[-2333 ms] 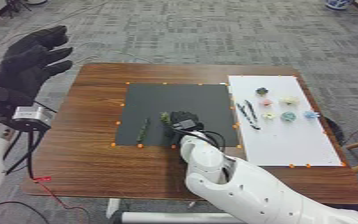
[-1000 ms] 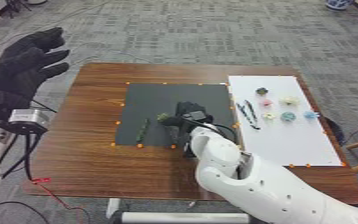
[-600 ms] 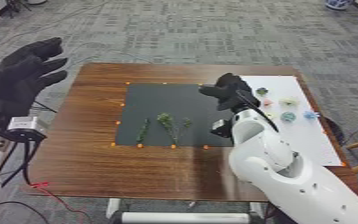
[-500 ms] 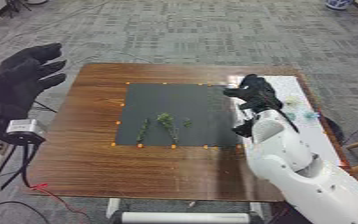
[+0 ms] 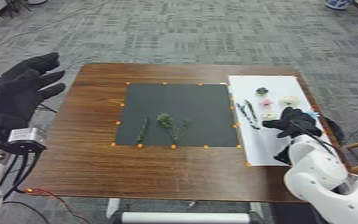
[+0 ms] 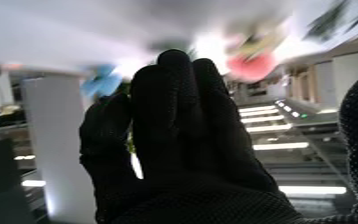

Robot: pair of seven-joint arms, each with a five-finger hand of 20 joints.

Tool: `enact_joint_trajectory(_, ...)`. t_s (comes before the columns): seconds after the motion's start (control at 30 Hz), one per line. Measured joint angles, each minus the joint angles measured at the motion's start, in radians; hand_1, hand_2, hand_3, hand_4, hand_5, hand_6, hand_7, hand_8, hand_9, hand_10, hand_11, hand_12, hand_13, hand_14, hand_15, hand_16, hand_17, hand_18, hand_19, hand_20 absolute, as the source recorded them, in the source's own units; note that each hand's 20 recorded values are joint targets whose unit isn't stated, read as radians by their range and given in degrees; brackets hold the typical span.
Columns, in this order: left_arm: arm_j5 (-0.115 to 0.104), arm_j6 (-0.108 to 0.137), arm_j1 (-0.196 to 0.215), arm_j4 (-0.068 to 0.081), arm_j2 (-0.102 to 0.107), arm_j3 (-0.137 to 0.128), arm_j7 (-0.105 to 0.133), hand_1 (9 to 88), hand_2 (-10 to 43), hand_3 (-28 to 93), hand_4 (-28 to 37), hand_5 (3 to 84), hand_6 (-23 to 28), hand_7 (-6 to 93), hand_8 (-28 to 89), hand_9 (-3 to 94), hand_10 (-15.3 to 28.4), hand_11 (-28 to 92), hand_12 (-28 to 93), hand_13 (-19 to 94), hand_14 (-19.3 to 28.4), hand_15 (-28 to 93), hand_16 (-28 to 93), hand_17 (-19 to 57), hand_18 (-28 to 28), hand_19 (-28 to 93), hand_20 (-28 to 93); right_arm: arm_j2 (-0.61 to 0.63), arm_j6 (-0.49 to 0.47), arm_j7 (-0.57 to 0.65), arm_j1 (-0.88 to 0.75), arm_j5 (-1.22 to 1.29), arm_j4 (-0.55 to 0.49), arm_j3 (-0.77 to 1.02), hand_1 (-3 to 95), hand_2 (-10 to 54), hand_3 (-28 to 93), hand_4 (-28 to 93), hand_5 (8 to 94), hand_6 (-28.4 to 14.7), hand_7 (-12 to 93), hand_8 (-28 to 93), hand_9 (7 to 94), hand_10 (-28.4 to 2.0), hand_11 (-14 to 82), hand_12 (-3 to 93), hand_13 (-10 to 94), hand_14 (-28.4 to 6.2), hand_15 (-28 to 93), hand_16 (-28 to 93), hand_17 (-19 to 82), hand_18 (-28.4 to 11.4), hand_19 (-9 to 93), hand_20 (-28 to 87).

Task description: Arrange flowers

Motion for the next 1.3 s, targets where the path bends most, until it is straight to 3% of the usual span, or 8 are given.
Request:
enact_joint_trajectory(0.27, 0.031, 0.000, -0.001, 0.000, -0.002, 0.006, -0.013, 25.7, -8.2, 70, -25.4, 24.7, 2.7, 25.8, -12, 17.3, 9.6, 21, 20, 9, 12.8, 40, -3, -10.8, 20.5, 40, 8, -0.028, 0.001, 0.019, 0.075, -0.018, -0.003, -0.055, 14.1, -9.5, 80, -28, 50.3, -9.0, 36, -11, 53.8, -17.4, 43.1, 34.2, 54, -14.7, 78, 32, 27, -25.0, 85, 55)
enact_joint_trajectory(0.57, 0.033, 0.001, 0.006, -0.005, -0.007, -0.005, -0.014, 25.8, -8.1, 70, -25.5, 24.6, 2.7, 25.9, -12, 17.4, 9.6, 21, 20, 9, 12.8, 40, -3, -10.7, 20.5, 40, 8, -0.014, -0.161, 0.009, 0.218, -0.014, 0.072, -0.198, 14.5, -9.5, 79, -28, 53.0, -7.8, 37, -12, 57.2, -16.6, 44.1, 35.2, 55, -13.9, 77, 34, 27, -25.0, 85, 55)
enact_joint_trajectory(0.9, 0.033, 0.011, 0.018, -0.013, -0.013, -0.018, -0.017, 25.7, -8.2, 70, -25.5, 24.7, 2.8, 25.7, -12, 17.4, 9.6, 21, 20, 9, 12.8, 40, -3, -10.7, 20.5, 40, 8, 0.012, -0.222, -0.035, 0.407, -0.012, 0.134, -0.393, 14.9, -9.5, 79, -28, 54.0, -7.1, 38, -12, 58.9, -16.2, 44.2, 35.6, 56, -13.6, 76, 35, 28, -24.8, 86, 55)
enact_joint_trajectory(1.03, 0.033, 0.012, 0.017, -0.013, -0.013, -0.016, -0.019, 25.9, -8.1, 70, -25.6, 24.7, 2.8, 25.6, -12, 17.4, 9.5, 21, 20, 9, 12.8, 40, -3, -10.7, 20.5, 40, 8, -0.002, -0.250, -0.041, 0.504, -0.019, 0.179, -0.491, 16.5, -9.5, 79, -28, 57.1, -5.6, 40, -12, 61.7, -15.8, 46.2, 36.9, 58, -13.1, 77, 36, 30, -24.4, 87, 54)
enact_joint_trajectory(1.3, 0.033, 0.012, 0.014, -0.013, -0.013, -0.011, -0.021, 25.8, -8.1, 70, -25.6, 24.8, 2.9, 25.7, -12, 17.4, 9.6, 22, 20, 9, 12.9, 40, -3, -10.7, 20.5, 40, 8, -0.043, -0.319, -0.040, 0.624, -0.057, 0.249, -0.607, 26.2, -9.5, 83, -28, 69.2, -1.9, 46, -13, 73.1, -11.9, 50.7, 41.4, 68, -10.1, 79, 40, 37, -23.5, 92, 54)
